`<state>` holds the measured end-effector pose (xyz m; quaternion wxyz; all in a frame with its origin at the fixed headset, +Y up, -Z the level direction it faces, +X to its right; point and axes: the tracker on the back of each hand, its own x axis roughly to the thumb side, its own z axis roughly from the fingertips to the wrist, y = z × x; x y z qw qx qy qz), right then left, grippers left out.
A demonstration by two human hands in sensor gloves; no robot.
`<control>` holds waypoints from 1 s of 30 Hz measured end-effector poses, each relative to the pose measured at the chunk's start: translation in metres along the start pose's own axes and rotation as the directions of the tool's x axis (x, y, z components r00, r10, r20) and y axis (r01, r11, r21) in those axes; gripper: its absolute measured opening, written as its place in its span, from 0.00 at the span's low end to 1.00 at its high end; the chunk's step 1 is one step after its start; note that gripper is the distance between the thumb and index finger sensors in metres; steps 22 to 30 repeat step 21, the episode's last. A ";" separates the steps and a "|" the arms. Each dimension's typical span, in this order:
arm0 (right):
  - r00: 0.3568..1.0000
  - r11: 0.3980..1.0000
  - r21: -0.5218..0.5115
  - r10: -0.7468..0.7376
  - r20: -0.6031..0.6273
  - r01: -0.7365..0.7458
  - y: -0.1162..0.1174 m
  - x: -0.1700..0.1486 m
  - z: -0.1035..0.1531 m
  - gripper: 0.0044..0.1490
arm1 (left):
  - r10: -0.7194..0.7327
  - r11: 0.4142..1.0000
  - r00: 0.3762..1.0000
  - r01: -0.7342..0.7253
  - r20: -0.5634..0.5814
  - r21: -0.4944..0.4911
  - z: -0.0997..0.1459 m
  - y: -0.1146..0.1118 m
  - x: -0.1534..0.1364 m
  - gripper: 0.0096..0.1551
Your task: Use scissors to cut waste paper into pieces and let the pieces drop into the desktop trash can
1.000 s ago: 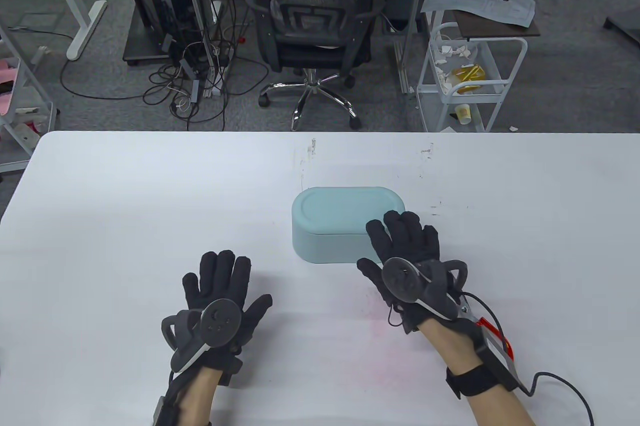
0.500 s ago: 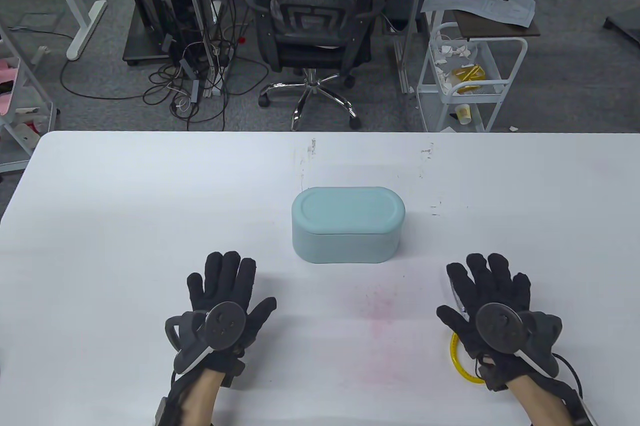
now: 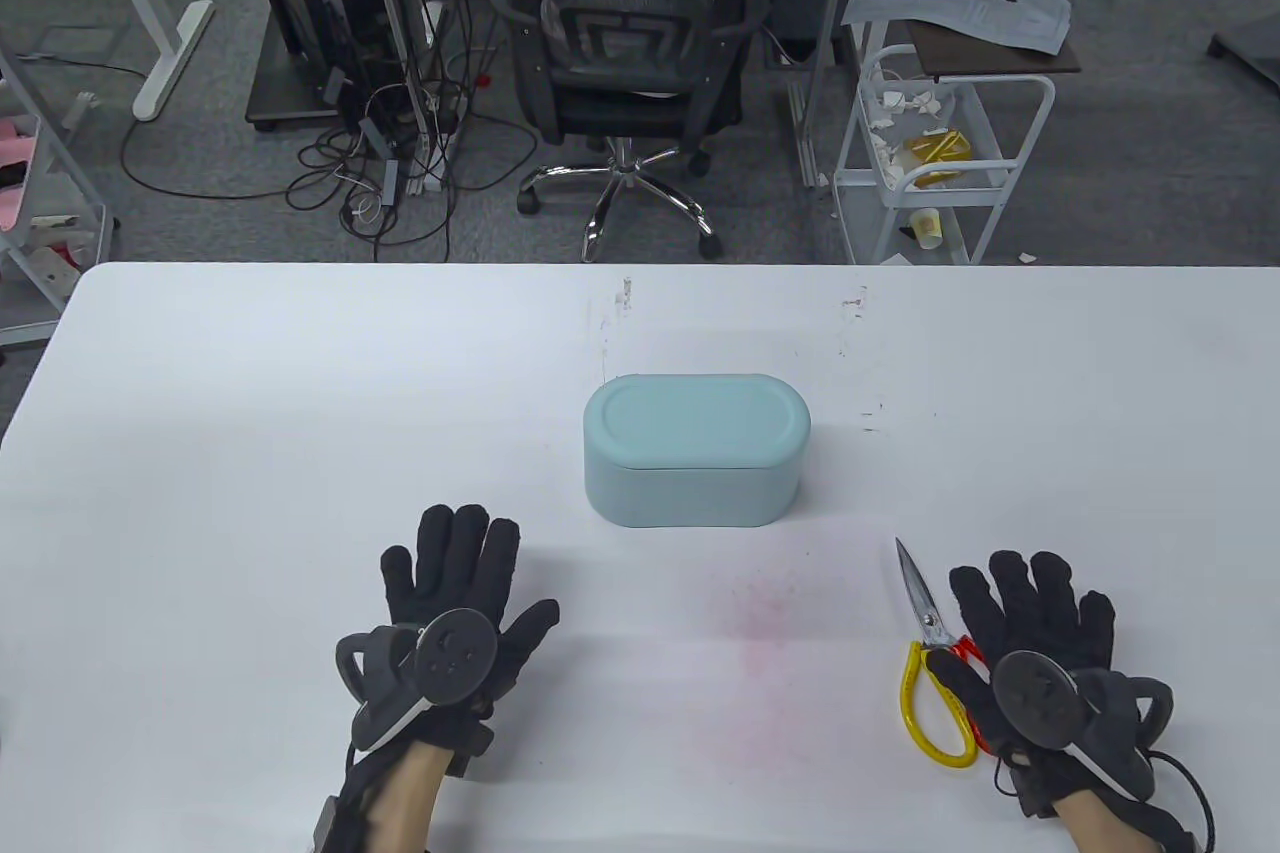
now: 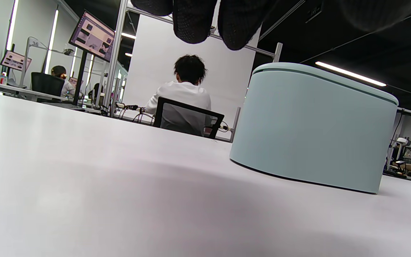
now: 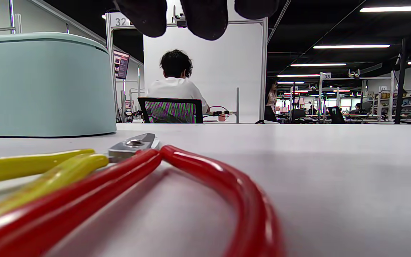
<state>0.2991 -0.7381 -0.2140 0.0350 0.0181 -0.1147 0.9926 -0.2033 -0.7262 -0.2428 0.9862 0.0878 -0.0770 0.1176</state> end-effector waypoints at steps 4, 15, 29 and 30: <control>1.000 1.000 -0.025 -0.001 -0.011 0.001 0.000 -0.001 0.003 0.52 | 0.007 1.000 1.000 -0.007 -0.001 0.006 0.001 0.000 0.000 0.51; 1.000 0.999 -0.038 0.003 -0.021 -0.004 -0.002 -0.001 0.007 0.52 | 0.012 0.999 1.000 -0.012 -0.021 -0.034 0.000 -0.006 -0.002 0.52; 0.999 0.998 -0.058 0.009 -0.037 -0.012 -0.002 -0.003 0.008 0.52 | 0.017 1.000 1.000 -0.017 -0.023 -0.023 0.000 -0.005 -0.003 0.52; 0.999 0.998 -0.058 0.009 -0.037 -0.012 -0.002 -0.003 0.008 0.52 | 0.017 1.000 1.000 -0.017 -0.023 -0.023 0.000 -0.005 -0.003 0.52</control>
